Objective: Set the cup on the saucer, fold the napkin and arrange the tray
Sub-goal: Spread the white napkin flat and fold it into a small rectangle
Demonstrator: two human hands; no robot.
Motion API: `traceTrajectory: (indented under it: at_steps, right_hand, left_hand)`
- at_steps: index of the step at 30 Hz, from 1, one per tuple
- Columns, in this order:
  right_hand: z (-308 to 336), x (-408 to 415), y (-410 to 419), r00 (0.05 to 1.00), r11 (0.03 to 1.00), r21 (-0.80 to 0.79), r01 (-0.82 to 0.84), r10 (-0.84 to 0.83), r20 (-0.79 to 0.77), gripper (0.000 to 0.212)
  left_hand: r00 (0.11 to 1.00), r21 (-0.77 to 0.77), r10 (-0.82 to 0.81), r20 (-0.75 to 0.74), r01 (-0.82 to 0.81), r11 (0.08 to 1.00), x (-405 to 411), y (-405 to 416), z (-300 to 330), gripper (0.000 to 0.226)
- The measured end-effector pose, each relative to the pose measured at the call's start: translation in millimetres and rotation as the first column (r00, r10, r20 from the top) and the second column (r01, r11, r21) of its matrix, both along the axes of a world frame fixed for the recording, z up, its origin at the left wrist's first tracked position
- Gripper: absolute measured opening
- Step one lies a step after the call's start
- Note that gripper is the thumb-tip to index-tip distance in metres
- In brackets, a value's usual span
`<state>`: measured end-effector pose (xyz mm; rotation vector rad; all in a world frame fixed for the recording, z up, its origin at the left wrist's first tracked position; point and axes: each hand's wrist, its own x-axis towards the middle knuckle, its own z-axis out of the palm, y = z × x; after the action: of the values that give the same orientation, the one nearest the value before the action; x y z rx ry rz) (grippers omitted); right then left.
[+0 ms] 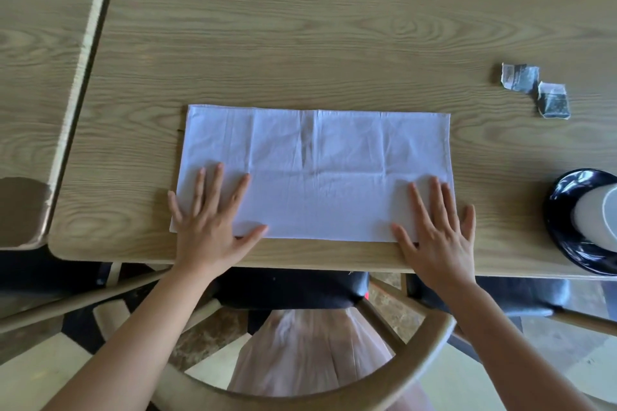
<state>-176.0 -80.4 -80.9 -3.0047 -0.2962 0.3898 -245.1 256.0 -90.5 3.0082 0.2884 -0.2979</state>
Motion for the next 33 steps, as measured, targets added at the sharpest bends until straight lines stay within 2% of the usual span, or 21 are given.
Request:
traceTrajectory:
  at_steps: [2,5,7,10,13,15,20,25,27,28,30,31,33]
  right_hand:
    - [3,-8,0,1.000,0.999,0.022,0.026,-0.026,-0.004,0.071]
    - [10,-19,-3,0.961,0.952,0.187,0.244,-0.263,0.084,0.067]
    - [16,-18,-7,0.891,0.873,0.305,0.381,-0.435,0.129,0.061]
    - [23,-13,-11,0.828,0.775,0.390,0.497,-0.558,0.055,0.053]
    - [28,-7,-14,0.788,0.694,0.429,0.578,-0.611,-0.075,0.045]
    - [30,-3,-18,0.752,0.644,0.425,0.636,-0.642,-0.153,0.037]
    - [35,6,-25,0.683,0.528,0.463,0.712,-0.674,-0.282,0.026]
    - [43,13,-19,0.639,0.356,0.604,0.713,-0.684,-0.351,0.012]
    - [49,15,-12,0.656,0.337,0.649,0.682,-0.674,-0.339,0.007]
    - [53,15,-8,0.667,0.335,0.664,0.668,-0.665,-0.336,0.005]
    - [62,16,3,0.697,0.346,0.690,0.636,-0.641,-0.321,0.004]
    - [66,16,9,0.717,0.363,0.698,0.617,-0.624,-0.310,0.005]
    - [76,17,21,0.756,0.397,0.707,0.585,-0.583,-0.298,0.005]
  left_hand:
    - [0.998,0.000,0.066,0.016,-0.066,0.998,1,-5,4,0.082]
    - [0.988,-0.050,0.115,0.102,-0.111,0.993,6,-34,12,0.076]
    - [0.987,-0.103,0.017,0.161,-0.001,0.995,15,-68,15,0.072]
    - [0.972,-0.153,-0.141,0.188,0.171,0.973,30,-123,13,0.069]
    - [0.978,-0.173,-0.166,0.127,0.187,0.967,39,-152,2,0.069]
    - [0.984,-0.119,-0.154,0.085,0.163,0.979,41,-158,-4,0.072]
    - [0.983,-0.083,-0.161,0.085,0.168,0.982,41,-158,-9,0.073]
    - [0.984,-0.124,-0.165,0.060,0.172,0.977,43,-157,-3,0.071]
    - [0.993,-0.246,-0.083,0.090,0.103,0.964,45,-157,5,0.067]
    - [0.993,-0.352,-0.015,0.120,0.056,0.934,47,-158,12,0.064]
    - [0.970,-0.585,0.146,0.193,-0.005,0.811,57,-162,30,0.053]
    - [0.958,-0.704,0.232,0.168,-0.048,0.708,65,-164,41,0.046]
    - [0.953,-0.878,0.300,-0.038,-0.175,0.446,93,-169,63,0.033]
